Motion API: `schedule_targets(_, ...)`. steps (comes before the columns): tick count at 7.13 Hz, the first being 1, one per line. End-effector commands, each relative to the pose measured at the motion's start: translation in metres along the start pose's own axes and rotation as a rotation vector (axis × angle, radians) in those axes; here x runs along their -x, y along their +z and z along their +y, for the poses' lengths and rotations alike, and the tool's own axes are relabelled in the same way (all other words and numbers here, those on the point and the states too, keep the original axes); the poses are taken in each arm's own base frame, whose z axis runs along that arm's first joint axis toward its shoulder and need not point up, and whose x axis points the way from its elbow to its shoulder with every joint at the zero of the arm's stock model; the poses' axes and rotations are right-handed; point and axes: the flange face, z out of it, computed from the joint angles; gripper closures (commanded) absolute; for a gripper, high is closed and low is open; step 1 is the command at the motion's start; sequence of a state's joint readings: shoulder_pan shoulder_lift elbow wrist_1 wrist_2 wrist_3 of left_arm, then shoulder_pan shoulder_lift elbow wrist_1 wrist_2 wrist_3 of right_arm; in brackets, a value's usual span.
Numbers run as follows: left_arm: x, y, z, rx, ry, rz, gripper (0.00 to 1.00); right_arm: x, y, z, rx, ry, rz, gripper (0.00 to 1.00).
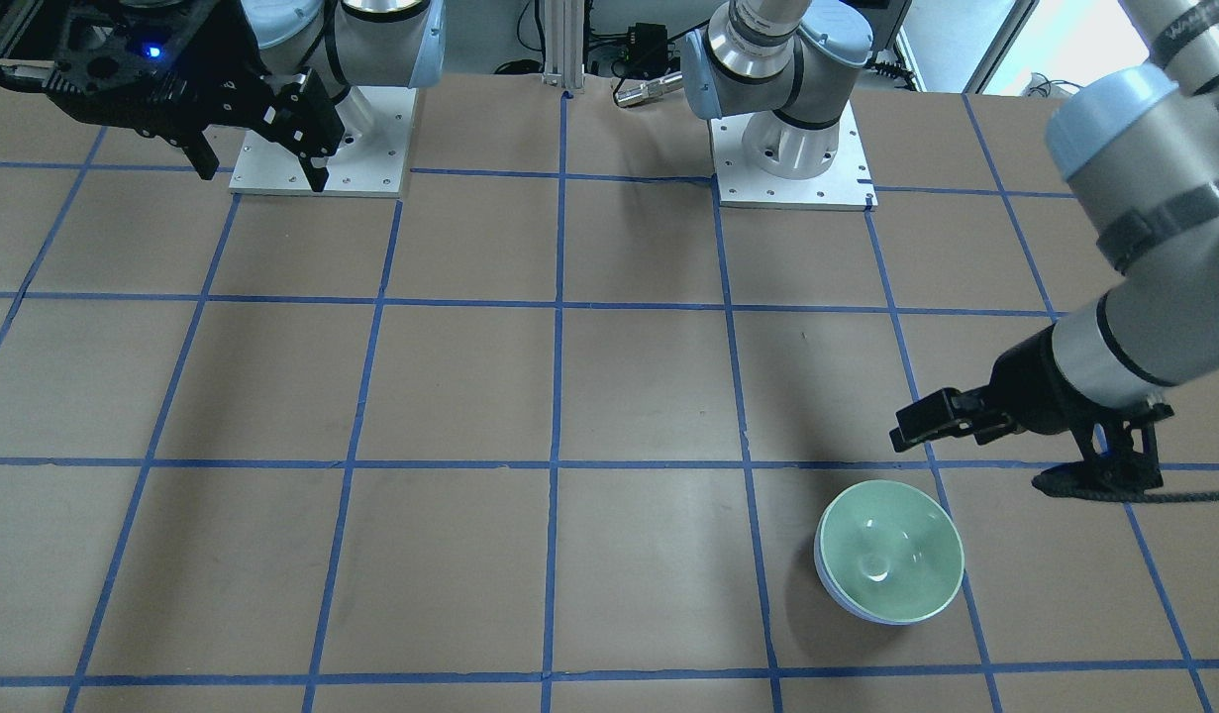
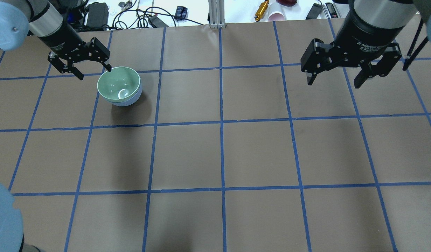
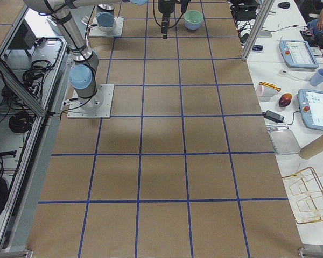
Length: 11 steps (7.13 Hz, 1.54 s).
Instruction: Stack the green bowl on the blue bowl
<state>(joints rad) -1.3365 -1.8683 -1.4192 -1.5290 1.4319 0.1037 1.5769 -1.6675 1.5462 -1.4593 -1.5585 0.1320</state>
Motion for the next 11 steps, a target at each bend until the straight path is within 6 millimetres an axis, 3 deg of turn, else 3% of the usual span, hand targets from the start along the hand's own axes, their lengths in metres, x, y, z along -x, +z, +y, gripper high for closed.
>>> schedule_targets(1,-0.056,-0.053,0.054,-0.056,0.053,-0.065,0.0,0.0,0.001,0.0,0.001,0.0,0.0,0.0)
schedule_targets(3,-0.106,-0.08,0.114,-0.098,0.139,-0.111,0.0,0.0,0.0,0.0,0.001,0.0,0.0,0.0)
schedule_targets(5,-0.108,-0.082,0.149,-0.11,0.13,-0.138,0.0,0.0,0.001,0.0,0.001,0.0,0.0,0.0)
schedule_targets(8,-0.095,-0.082,0.149,-0.138,0.128,-0.149,0.0,0.0,0.001,0.0,0.001,0.0,0.0,0.0)
schedule_targets(11,-0.097,-0.087,0.144,-0.149,0.131,-0.139,0.0,0.0,0.0,0.0,0.001,0.0,0.0,0.0)
